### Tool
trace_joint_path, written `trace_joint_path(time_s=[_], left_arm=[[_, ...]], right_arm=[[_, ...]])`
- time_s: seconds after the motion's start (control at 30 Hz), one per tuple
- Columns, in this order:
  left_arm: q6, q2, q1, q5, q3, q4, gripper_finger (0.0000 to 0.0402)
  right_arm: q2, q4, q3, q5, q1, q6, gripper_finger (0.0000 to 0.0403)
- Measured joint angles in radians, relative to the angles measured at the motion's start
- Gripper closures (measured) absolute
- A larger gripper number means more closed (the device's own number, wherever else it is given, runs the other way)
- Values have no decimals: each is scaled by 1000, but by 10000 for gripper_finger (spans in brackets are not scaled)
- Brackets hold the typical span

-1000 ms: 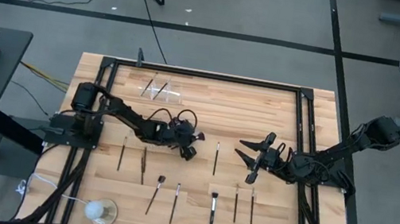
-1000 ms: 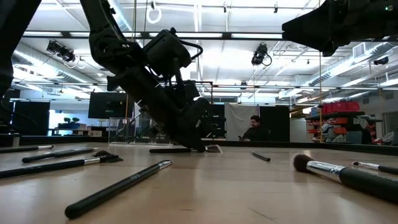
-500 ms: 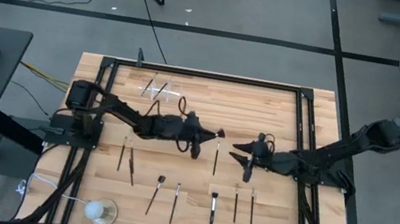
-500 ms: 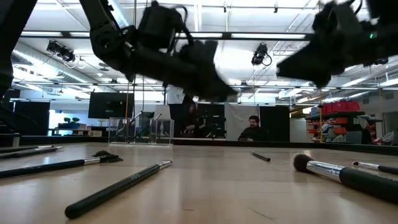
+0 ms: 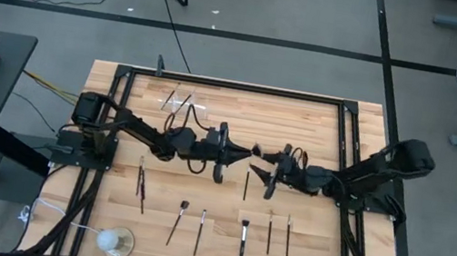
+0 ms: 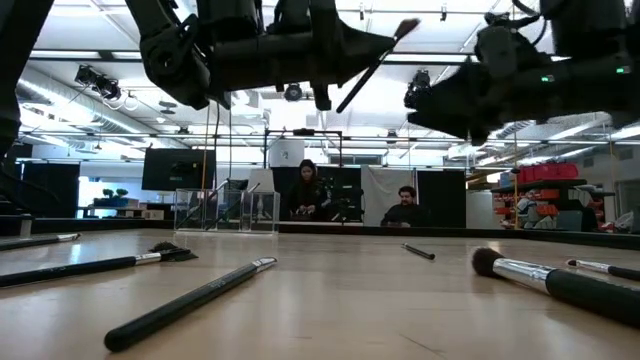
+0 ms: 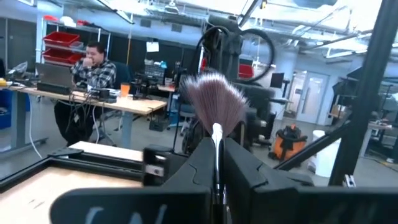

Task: Put items in baskets/containers
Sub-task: Put the highlighter brush into the right section of the transparent organizer

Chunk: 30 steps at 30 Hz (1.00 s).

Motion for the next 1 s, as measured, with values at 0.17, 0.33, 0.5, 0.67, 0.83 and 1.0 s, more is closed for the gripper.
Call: trace_joint_path(time_s=[0.17,0.33,0.5,0.67,0.83,1.0], left_arm=[[5,0,-3,-9,0,9,384],[19,0,-5,-10,0,9,384],[21,0,-8,-7,0,9,384],[30,0,-8,2,0,6,379],[46,-2,-3,30,0,-53,335],[54,-58,11,50,1,-269,263]], right_arm=[[104,44,126,-126,-19,-94,171],[145,2,224,-128,-20,-176,194],[146,-21,233,-113,-19,-174,263],[146,-25,233,-93,-20,-145,367],[137,-100,233,-83,-20,-98,377],[60,-315,233,-70,-19,-33,389]])
